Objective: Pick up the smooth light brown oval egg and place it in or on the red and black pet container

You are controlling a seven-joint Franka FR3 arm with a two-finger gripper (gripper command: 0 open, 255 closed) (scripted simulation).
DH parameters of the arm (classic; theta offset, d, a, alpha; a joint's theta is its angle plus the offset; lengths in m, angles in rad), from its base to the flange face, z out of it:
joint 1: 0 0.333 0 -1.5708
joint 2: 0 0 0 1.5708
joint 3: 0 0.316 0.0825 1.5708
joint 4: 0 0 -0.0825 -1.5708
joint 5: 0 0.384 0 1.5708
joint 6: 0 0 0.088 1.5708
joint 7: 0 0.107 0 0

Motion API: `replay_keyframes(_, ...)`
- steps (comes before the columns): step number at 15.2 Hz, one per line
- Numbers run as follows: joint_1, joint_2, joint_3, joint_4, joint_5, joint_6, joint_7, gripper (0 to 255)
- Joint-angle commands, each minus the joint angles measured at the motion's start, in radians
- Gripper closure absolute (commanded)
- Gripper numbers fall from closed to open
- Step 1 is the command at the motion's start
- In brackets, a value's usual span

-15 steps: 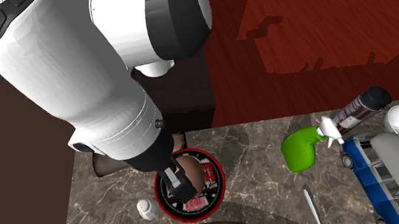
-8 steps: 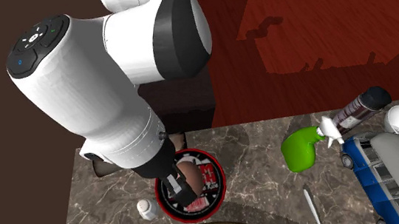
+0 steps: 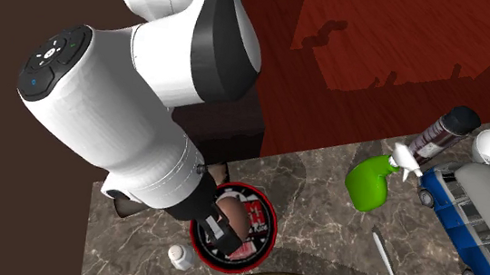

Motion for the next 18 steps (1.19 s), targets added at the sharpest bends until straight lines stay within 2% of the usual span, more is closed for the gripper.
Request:
replay_keyframes(1, 0.0, 0.011, 0.0, -0.008, -0.001, -0.001, -0.001, 255)
replay_keyframes(2, 0.0, 0.018, 0.0, 0.003, -0.004, -0.005, 0.001, 0)
replay_keyframes(7, 0.0, 0.011, 0.0, -0.008, -0.001, -0.001, -0.001, 0)
replay_keyframes(11, -0.02, -0.066, -0.02, 0.02, -0.026, -0.111, 0.013, 0)
replay_keyframes(18, -0.02, -0.066, -0.02, 0.02, -0.026, -0.111, 0.013, 0)
